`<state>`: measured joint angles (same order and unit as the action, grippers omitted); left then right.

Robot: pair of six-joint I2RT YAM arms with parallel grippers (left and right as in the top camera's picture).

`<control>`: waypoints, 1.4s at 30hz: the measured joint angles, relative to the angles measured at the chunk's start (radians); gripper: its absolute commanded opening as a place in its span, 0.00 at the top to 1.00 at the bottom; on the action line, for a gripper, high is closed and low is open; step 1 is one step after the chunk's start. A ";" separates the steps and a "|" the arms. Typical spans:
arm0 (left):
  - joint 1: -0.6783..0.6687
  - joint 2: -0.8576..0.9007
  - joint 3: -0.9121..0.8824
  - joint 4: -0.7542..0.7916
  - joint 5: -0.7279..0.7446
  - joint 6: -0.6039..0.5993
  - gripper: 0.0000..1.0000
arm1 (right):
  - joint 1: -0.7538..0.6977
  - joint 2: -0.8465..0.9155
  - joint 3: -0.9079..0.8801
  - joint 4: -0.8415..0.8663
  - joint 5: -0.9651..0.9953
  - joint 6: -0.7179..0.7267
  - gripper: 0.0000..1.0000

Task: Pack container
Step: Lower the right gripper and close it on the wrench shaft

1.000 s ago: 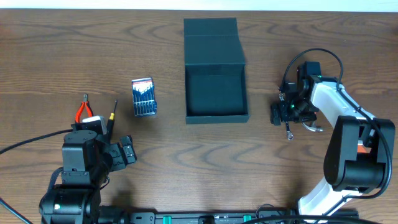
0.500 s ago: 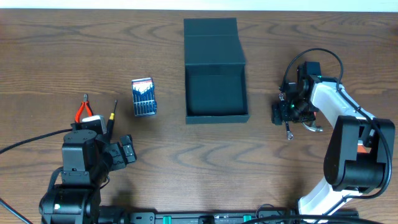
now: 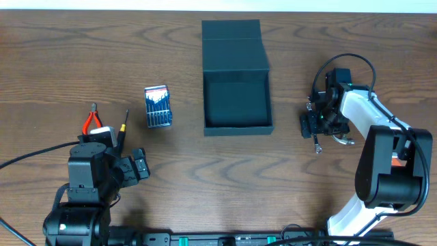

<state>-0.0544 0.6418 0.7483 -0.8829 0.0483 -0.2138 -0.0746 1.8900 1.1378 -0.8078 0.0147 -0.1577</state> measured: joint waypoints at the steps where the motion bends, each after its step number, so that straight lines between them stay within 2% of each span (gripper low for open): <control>1: 0.000 0.000 0.000 0.000 0.000 0.000 0.01 | 0.000 0.001 0.000 0.002 0.003 0.000 0.15; 25: 0.000 0.000 0.000 0.000 0.000 0.000 0.01 | 0.000 -0.012 -0.026 0.096 -0.007 0.000 0.15; 31: 0.000 0.000 0.000 0.000 0.000 0.000 0.01 | 0.000 -0.013 -0.027 0.100 -0.006 0.008 0.32; 37: 0.000 0.000 0.000 0.000 0.000 0.000 0.02 | 0.000 -0.013 -0.027 0.103 -0.002 0.026 0.45; 39: 0.000 0.000 0.000 0.000 0.000 0.000 0.01 | 0.000 -0.013 -0.027 0.103 -0.002 0.029 0.54; 42: 0.000 0.000 0.000 0.000 0.000 0.000 0.01 | 0.000 -0.013 -0.027 0.103 0.003 0.037 0.73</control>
<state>-0.0544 0.6418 0.7483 -0.8825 0.0483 -0.2134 -0.0746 1.8774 1.1110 -0.7052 0.0174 -0.1207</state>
